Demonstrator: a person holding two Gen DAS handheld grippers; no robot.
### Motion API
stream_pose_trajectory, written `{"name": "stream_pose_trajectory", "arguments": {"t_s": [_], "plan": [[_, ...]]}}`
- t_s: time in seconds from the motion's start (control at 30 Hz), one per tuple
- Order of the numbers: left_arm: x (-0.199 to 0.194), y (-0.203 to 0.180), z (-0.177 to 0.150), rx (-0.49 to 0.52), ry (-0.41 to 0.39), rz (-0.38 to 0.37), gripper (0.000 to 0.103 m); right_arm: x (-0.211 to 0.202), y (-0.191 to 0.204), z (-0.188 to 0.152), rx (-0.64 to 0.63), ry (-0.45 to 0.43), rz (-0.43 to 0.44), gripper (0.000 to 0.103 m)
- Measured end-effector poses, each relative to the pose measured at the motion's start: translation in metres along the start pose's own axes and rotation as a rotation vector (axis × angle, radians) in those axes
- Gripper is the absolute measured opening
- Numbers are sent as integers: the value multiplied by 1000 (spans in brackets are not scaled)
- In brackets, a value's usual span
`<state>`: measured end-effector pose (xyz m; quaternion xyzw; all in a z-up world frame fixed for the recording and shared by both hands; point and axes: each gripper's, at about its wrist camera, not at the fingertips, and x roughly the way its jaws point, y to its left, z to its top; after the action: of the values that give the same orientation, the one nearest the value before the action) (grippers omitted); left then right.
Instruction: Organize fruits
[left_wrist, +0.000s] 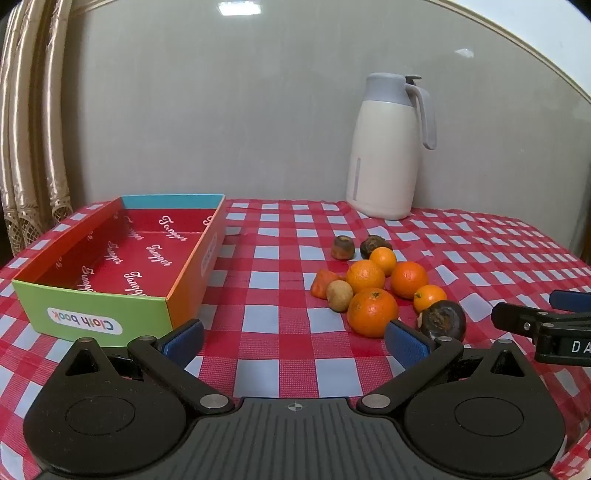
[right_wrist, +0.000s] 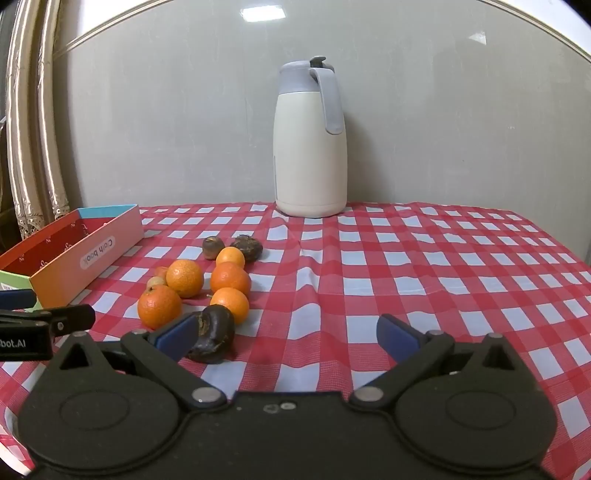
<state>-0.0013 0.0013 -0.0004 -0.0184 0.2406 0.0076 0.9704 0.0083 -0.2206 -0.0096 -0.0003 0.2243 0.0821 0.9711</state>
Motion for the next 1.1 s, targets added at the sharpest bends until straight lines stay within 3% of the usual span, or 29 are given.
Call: {"name": "stream_pose_trajectory", "arguments": {"t_s": [1.1], "plan": [[1, -1, 0, 1, 1, 1, 103, 0, 0, 0, 0, 1, 0, 103]]}}
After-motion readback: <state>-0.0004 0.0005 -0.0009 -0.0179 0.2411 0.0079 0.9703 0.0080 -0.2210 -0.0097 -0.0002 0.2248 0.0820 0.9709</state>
